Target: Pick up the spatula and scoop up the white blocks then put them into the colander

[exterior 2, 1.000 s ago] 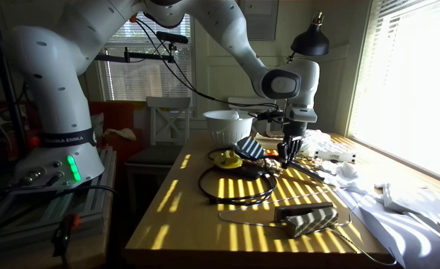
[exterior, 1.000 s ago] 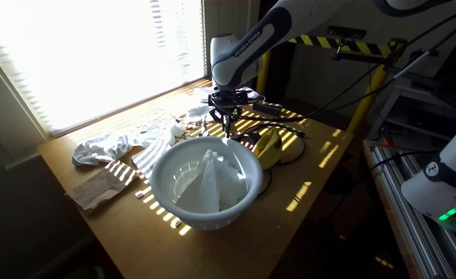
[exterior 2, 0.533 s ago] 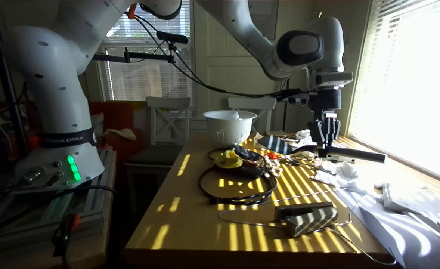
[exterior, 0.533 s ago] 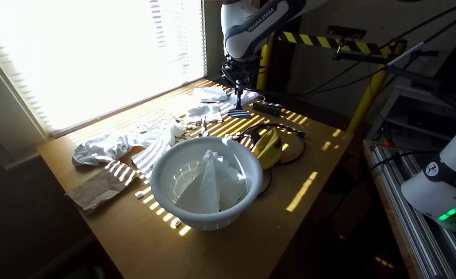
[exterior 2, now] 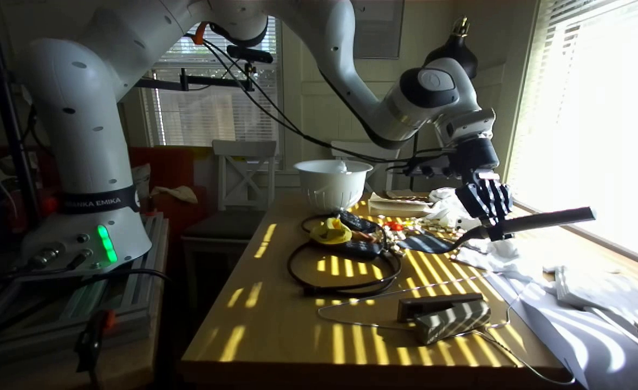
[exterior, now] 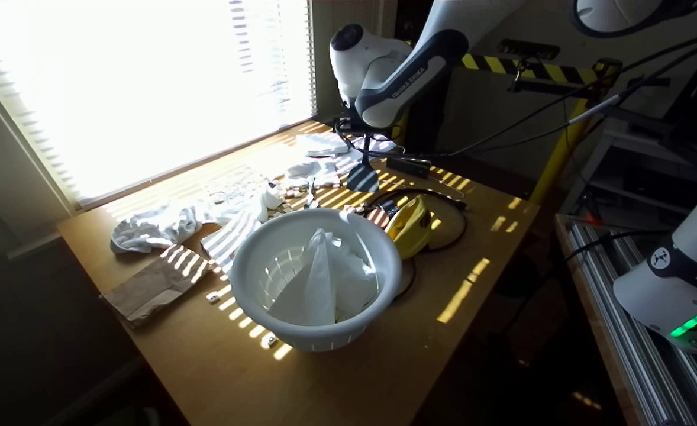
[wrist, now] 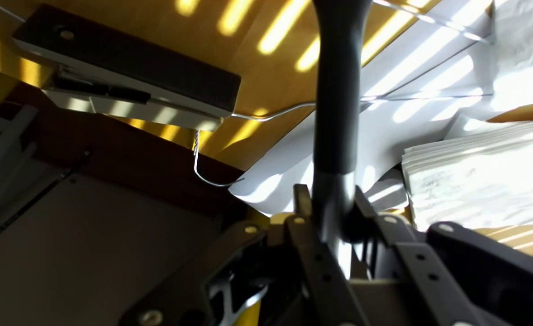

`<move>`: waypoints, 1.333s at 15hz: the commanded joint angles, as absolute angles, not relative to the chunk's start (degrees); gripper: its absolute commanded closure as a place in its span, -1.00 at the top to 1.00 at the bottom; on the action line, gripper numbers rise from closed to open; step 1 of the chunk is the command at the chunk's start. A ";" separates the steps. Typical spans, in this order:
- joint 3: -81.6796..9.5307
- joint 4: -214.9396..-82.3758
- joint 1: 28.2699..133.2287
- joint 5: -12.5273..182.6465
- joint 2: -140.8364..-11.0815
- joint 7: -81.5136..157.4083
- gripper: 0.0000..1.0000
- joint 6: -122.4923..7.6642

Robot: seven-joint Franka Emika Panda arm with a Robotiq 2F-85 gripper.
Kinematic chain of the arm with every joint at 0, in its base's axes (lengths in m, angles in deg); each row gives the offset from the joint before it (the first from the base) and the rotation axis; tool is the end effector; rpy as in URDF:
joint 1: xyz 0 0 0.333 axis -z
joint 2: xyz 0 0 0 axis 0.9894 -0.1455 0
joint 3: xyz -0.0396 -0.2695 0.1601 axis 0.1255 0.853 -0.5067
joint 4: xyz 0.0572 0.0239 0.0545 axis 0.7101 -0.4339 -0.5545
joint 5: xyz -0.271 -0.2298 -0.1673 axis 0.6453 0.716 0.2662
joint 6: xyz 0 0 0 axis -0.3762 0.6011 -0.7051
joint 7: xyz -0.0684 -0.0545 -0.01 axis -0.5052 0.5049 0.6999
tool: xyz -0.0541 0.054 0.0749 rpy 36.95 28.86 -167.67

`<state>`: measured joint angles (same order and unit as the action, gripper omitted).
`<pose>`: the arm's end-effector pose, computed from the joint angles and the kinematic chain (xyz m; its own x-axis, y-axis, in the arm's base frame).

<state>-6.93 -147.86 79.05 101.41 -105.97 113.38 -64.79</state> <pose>0.6452 -0.3021 0.2304 0.0990 -0.8029 0.5879 -0.9942 -0.0543 0.0933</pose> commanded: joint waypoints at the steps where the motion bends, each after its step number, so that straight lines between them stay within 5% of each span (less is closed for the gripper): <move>1: -0.40 -147.45 73.68 107.40 -110.62 127.11 -0.88 -67.77; 8: 10.22 -148.61 64.32 113.33 -115.50 145.91 -0.88 -64.63; 20: 3.53 -155.45 61.29 113.38 -111.91 149.83 -0.88 -59.61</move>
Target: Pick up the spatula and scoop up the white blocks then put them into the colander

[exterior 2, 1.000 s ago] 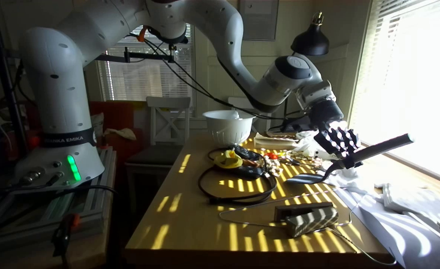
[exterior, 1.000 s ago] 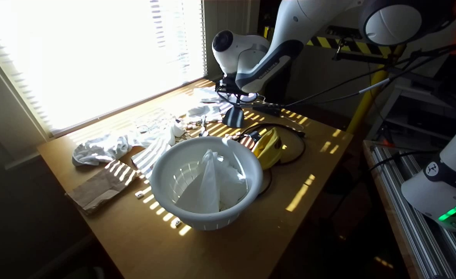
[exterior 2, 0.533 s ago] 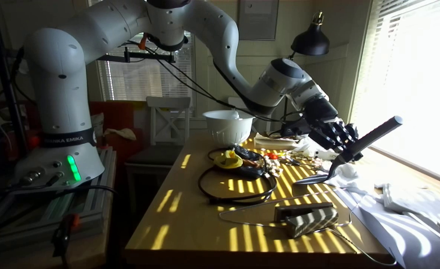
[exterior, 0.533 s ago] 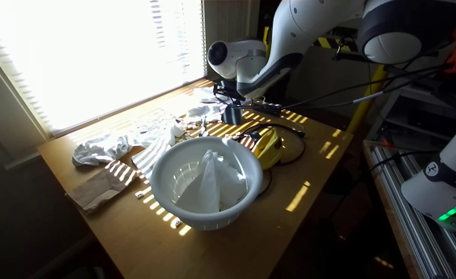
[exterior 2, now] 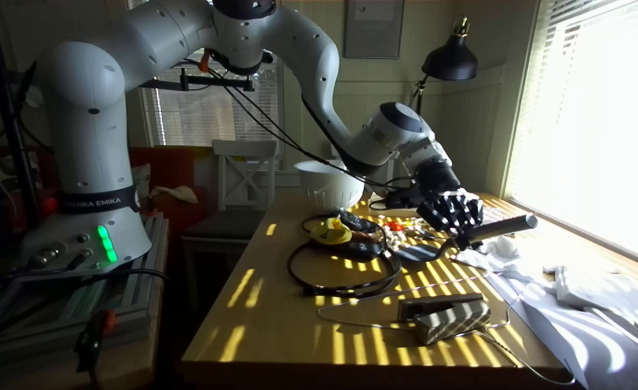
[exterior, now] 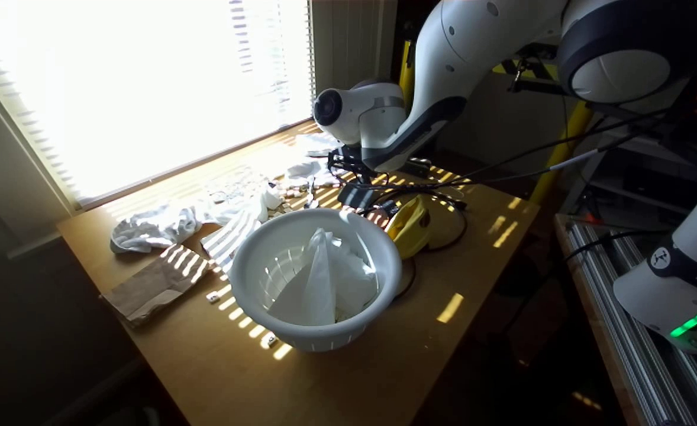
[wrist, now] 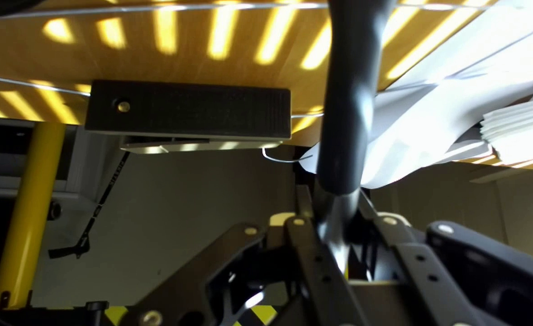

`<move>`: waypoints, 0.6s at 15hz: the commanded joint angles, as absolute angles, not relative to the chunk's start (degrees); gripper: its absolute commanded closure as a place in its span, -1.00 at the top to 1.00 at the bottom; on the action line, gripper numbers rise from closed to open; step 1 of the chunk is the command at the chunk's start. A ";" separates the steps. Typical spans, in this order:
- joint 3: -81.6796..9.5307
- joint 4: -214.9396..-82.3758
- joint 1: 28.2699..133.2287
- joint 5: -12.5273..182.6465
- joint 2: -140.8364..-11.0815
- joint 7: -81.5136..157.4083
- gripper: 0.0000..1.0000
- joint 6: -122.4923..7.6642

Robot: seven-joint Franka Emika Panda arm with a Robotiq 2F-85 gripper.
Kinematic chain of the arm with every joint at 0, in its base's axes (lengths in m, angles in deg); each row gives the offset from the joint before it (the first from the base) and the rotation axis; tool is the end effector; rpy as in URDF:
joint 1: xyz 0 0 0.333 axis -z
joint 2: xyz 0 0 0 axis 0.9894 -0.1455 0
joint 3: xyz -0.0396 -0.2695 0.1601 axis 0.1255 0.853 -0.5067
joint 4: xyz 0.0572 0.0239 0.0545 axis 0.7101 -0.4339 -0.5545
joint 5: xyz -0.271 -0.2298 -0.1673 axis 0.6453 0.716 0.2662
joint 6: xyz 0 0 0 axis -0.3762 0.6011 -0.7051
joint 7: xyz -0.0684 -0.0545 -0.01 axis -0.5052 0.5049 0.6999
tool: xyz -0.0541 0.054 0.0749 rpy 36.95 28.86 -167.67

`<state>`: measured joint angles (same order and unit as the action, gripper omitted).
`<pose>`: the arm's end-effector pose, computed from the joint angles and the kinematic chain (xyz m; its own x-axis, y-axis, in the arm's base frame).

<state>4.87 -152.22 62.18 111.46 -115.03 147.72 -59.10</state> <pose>0.6328 -0.2367 0.1696 -0.1276 -0.5537 0.8229 -0.9771 0.2128 -0.0084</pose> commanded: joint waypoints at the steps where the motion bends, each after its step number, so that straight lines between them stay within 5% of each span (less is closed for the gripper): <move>1: 3.19 -155.82 60.98 113.64 -111.66 150.07 -0.88 -59.78; 9: 1.33 -155.82 58.34 117.46 -110.52 150.65 -0.88 -58.99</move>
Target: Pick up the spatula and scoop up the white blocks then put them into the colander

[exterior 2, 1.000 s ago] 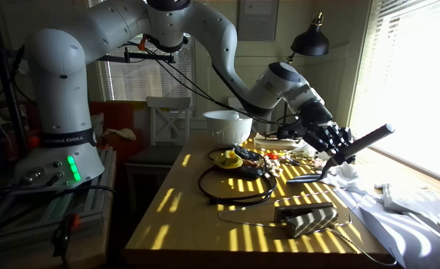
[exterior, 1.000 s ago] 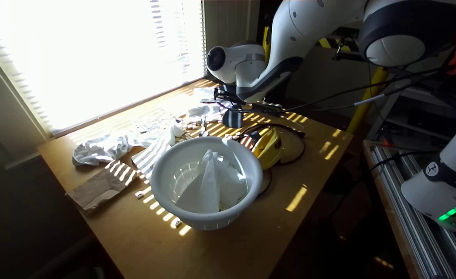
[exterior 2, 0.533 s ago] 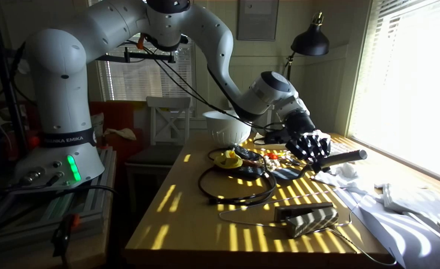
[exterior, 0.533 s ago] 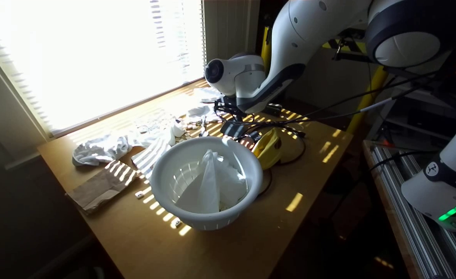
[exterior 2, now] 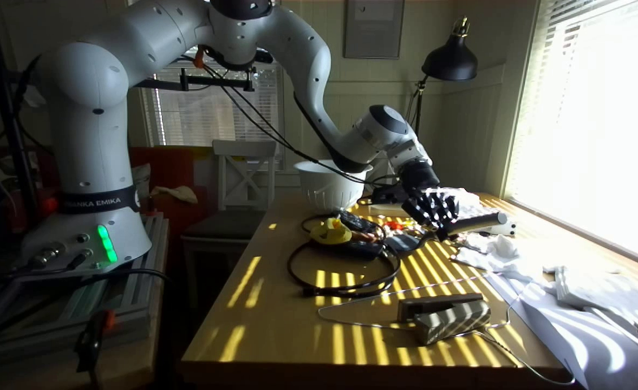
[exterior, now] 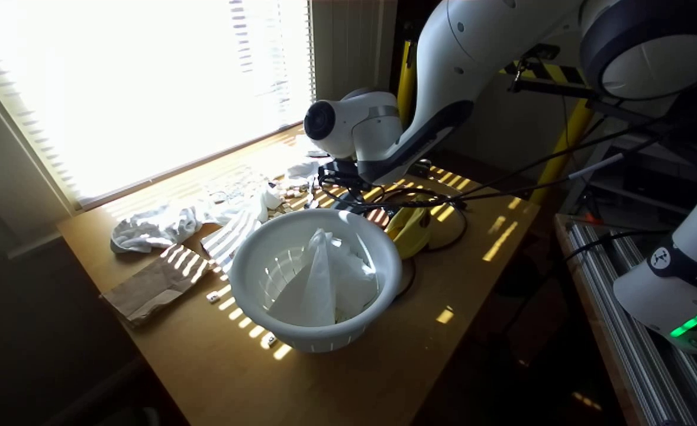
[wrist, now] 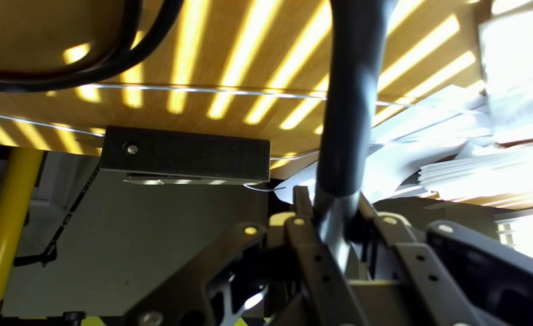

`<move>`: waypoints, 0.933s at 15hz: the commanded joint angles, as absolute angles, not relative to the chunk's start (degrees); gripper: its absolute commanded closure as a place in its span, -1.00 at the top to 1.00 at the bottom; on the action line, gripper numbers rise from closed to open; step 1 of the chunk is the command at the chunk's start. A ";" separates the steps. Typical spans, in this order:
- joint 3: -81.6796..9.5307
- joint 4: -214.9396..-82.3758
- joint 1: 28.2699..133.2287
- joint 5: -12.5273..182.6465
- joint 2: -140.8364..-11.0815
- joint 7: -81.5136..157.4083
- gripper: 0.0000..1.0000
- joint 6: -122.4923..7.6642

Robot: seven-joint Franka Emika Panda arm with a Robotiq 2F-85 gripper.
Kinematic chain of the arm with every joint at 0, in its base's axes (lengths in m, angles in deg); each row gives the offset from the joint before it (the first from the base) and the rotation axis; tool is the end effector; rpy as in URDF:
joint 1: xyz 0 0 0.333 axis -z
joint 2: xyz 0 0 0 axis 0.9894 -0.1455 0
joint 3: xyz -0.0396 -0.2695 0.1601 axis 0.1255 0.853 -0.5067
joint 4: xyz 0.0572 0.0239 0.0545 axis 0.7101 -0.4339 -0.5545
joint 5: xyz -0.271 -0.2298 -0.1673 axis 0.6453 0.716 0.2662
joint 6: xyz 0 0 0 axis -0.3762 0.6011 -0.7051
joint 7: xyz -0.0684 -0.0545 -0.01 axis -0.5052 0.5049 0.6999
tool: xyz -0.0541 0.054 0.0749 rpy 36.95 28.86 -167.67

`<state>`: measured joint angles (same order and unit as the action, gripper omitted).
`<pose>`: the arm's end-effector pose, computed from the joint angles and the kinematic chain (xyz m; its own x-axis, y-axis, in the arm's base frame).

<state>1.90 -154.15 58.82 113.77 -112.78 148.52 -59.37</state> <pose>0.6421 -0.1763 0.1621 -0.0642 -0.5909 0.8042 -0.9925 0.1222 0.0106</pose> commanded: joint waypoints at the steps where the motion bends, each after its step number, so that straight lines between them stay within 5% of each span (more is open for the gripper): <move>1: 1.49 -155.32 58.56 118.38 -110.76 150.22 -0.88 -58.00; 8: 1.90 -154.17 62.50 123.02 -109.50 150.77 -0.88 -53.69; 9: 0.01 -153.50 63.33 122.97 -110.15 150.68 -0.53 -54.32; 12: -0.05 -153.47 64.67 123.68 -109.58 150.67 -0.53 -53.85; 13: -0.08 -153.47 64.67 123.70 -109.57 150.67 -0.88 -53.80; 14: -0.21 -153.45 64.55 124.23 -109.90 151.20 -0.88 -53.77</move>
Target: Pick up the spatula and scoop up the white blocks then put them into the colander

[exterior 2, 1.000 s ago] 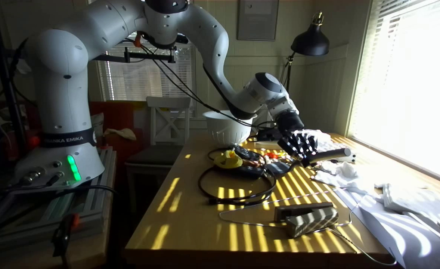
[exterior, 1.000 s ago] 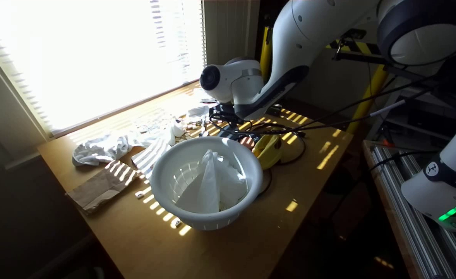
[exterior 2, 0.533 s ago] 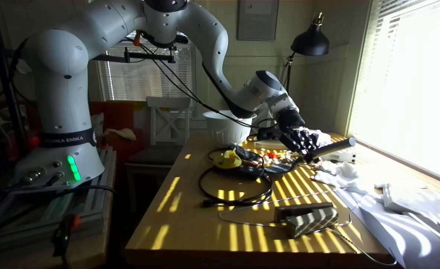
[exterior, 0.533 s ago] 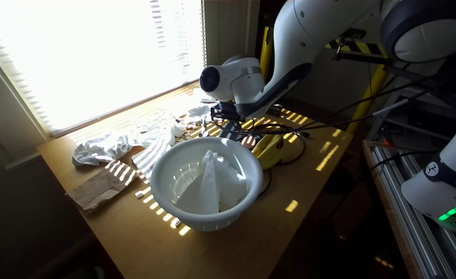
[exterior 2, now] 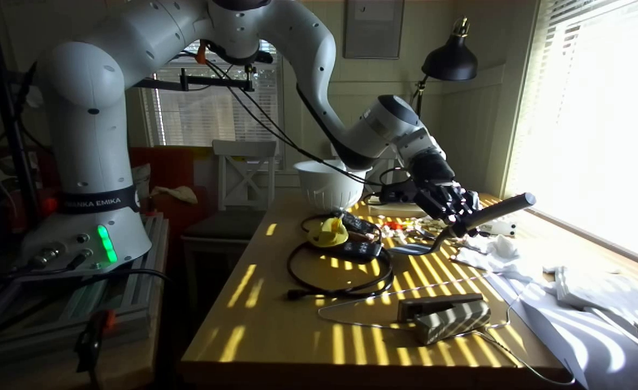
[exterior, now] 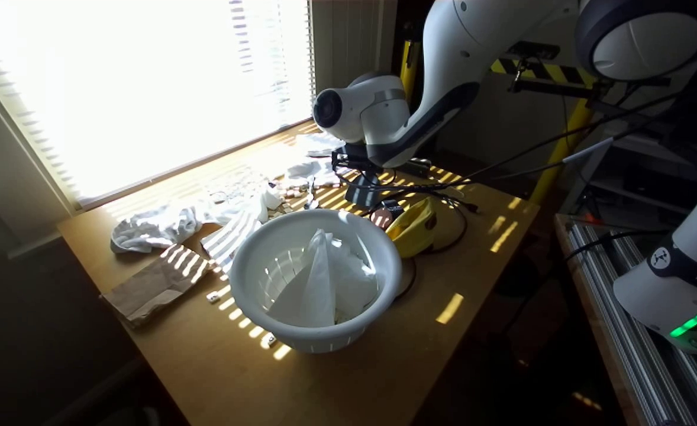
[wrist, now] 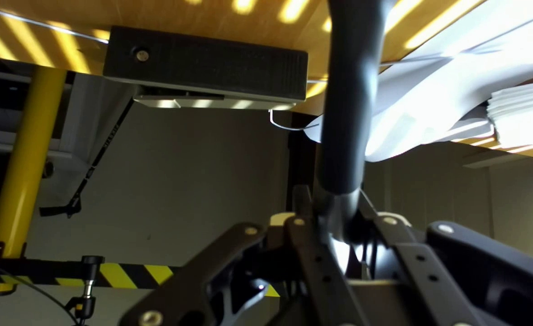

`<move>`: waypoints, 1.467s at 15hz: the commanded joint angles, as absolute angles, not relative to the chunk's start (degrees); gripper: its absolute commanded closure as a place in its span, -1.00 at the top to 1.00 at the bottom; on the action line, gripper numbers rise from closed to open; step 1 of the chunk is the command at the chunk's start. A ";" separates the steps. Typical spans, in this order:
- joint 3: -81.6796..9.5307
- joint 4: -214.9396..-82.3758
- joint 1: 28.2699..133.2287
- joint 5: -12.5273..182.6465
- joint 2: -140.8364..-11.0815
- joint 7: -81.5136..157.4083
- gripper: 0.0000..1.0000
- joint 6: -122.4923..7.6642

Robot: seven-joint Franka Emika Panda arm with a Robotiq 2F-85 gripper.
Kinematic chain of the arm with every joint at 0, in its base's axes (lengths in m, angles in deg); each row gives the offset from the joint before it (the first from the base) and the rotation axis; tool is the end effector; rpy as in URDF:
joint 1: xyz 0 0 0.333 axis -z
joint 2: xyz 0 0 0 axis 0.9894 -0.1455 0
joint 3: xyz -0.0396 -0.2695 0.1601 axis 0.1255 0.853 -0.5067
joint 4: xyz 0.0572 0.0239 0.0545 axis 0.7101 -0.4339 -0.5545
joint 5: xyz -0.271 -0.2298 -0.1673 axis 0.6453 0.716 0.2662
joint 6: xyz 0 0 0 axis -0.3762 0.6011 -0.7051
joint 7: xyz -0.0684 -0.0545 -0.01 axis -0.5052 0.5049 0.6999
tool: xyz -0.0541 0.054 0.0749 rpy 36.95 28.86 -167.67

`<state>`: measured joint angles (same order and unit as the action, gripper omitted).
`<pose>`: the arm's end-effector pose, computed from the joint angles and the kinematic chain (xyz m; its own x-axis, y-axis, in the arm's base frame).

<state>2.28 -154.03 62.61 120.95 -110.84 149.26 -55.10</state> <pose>0.6267 -0.2267 0.1834 -0.0418 -0.5113 0.8584 -0.9835 0.1724 0.0548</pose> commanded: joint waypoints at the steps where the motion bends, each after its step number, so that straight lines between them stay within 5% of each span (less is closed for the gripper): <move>1: -0.32 -152.98 64.42 125.07 -110.73 152.87 -0.88 -53.85; 22: -16.57 -136.90 76.52 131.07 -117.27 158.59 -0.88 -35.78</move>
<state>-14.40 -140.50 75.84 128.51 -115.56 158.77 -38.90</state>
